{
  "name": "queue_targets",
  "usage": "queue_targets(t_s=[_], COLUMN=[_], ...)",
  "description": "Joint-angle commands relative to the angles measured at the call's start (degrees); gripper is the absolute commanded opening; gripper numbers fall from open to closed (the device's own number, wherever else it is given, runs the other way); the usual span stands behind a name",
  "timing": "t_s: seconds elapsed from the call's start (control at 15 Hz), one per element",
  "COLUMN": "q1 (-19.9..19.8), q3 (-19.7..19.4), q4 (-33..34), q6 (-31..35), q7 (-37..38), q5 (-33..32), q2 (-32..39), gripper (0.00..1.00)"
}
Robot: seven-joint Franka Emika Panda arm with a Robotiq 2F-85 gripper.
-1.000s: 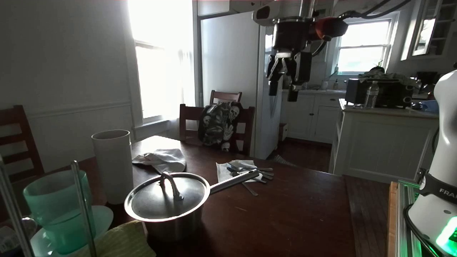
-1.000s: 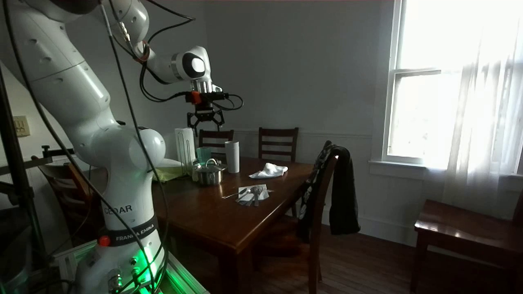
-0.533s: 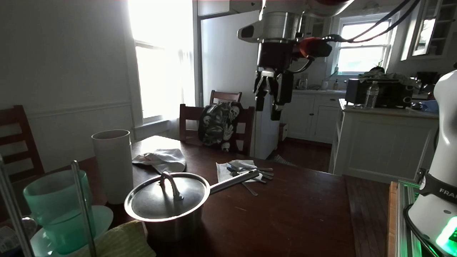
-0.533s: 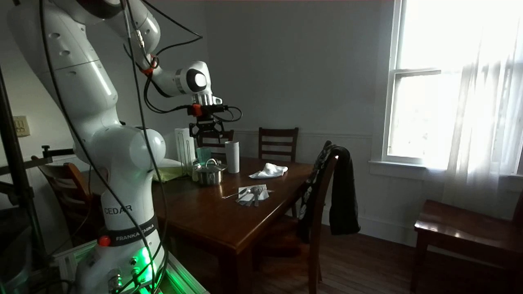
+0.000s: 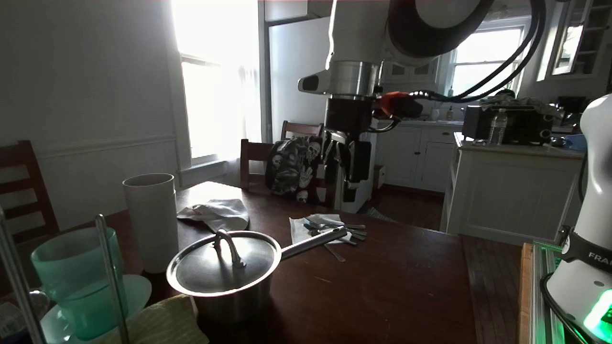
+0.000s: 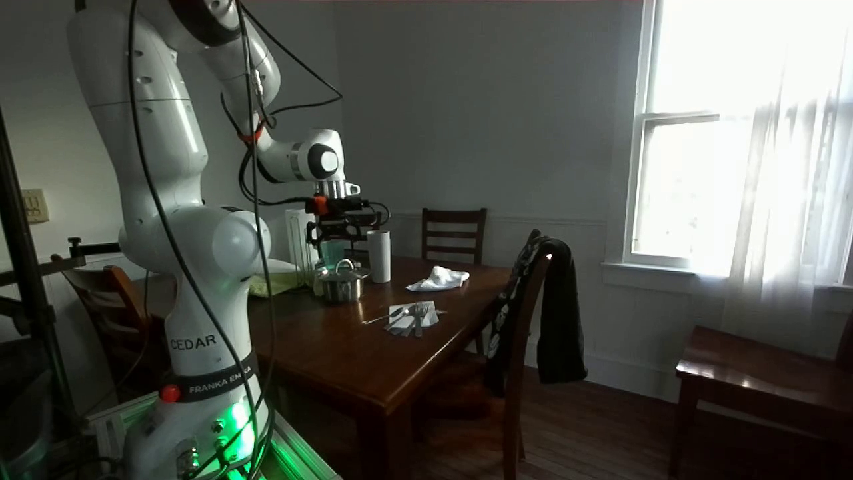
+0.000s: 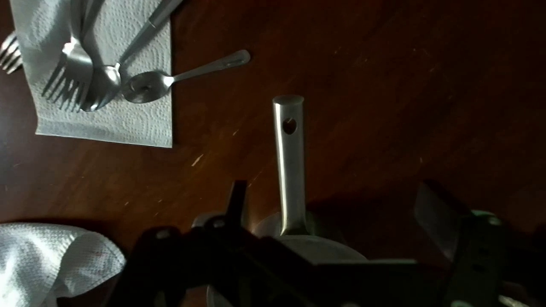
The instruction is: Move the silver pot to the right
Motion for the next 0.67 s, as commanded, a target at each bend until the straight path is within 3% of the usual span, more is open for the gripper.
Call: queue_targets(t_s=[0.0, 0.6], q1=[0.41, -0.96], q3=[1.64, 3.68], q4=[-0.53, -0.76], q6=[6.36, 19.01], q7=[1.18, -0.25], q5=[2.83, 5.74], q2=[3.97, 12.57], gripper=[1.0, 1.0])
